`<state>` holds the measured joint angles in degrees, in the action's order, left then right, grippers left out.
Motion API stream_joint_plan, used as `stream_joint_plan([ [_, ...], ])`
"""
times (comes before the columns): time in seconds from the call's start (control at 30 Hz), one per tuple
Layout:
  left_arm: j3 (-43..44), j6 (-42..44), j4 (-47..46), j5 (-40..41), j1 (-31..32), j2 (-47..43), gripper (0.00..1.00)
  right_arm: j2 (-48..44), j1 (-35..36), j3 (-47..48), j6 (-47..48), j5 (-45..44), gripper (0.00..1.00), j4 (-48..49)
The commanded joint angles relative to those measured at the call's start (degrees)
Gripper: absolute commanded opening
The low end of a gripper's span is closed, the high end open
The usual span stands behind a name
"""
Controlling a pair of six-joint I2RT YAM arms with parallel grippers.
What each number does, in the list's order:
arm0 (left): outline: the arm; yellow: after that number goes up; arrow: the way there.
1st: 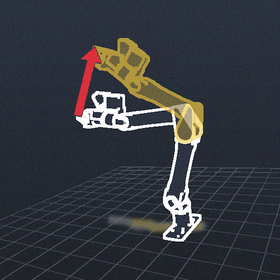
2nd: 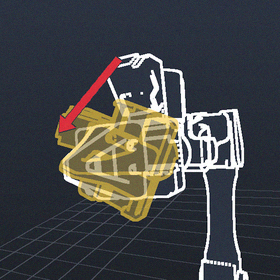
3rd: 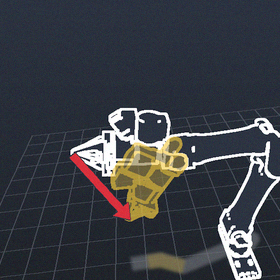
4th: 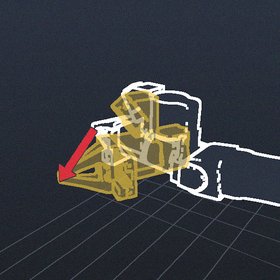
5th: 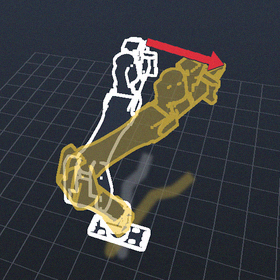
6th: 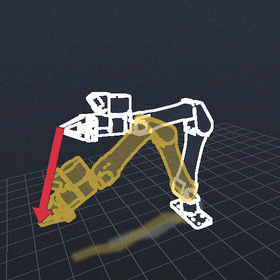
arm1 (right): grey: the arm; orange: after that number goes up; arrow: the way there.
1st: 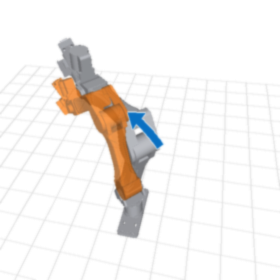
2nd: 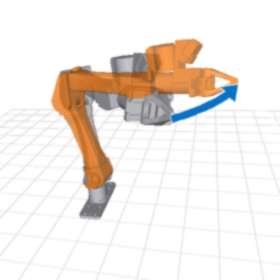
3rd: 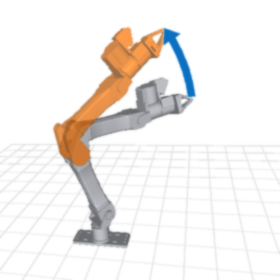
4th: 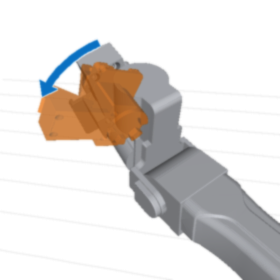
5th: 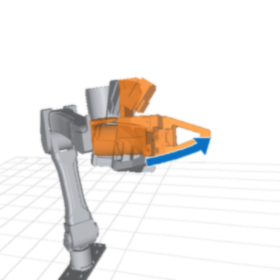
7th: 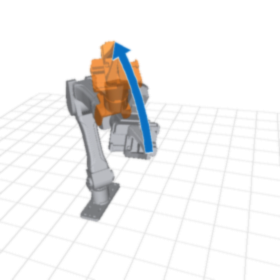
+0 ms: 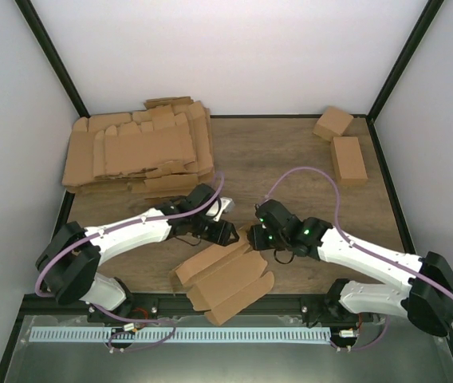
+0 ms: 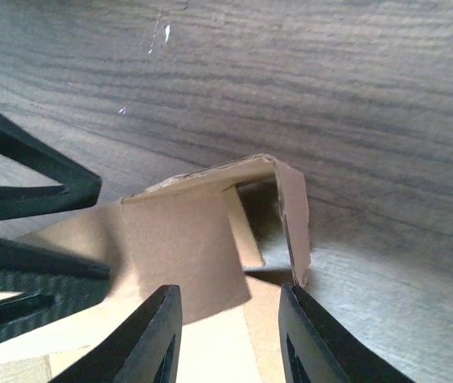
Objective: Fold the paper box
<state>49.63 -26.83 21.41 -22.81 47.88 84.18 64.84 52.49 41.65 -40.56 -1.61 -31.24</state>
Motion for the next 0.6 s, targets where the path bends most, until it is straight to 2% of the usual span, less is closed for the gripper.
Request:
stream_joint_plan([
  [0.0,2.87,1.94,3.41,-0.77,-0.30,-0.19,0.58,-0.76,-2.47,1.93,4.93,-2.11,0.37,0.86],
  [0.23,4.77,7.21,8.88,-3.25,-0.26,-0.41,0.65,-0.19,-3.71,1.60,8.99,-2.44,0.42,3.19],
  [0.4,5.61,9.48,12.97,-1.97,-0.12,-0.41,0.66,0.49,-3.71,1.22,10.62,-2.21,0.45,4.57],
  [0.57,5.57,9.97,13.77,-1.12,0.09,-1.29,0.66,0.59,-3.71,2.19,13.66,2.72,0.48,5.45],
])
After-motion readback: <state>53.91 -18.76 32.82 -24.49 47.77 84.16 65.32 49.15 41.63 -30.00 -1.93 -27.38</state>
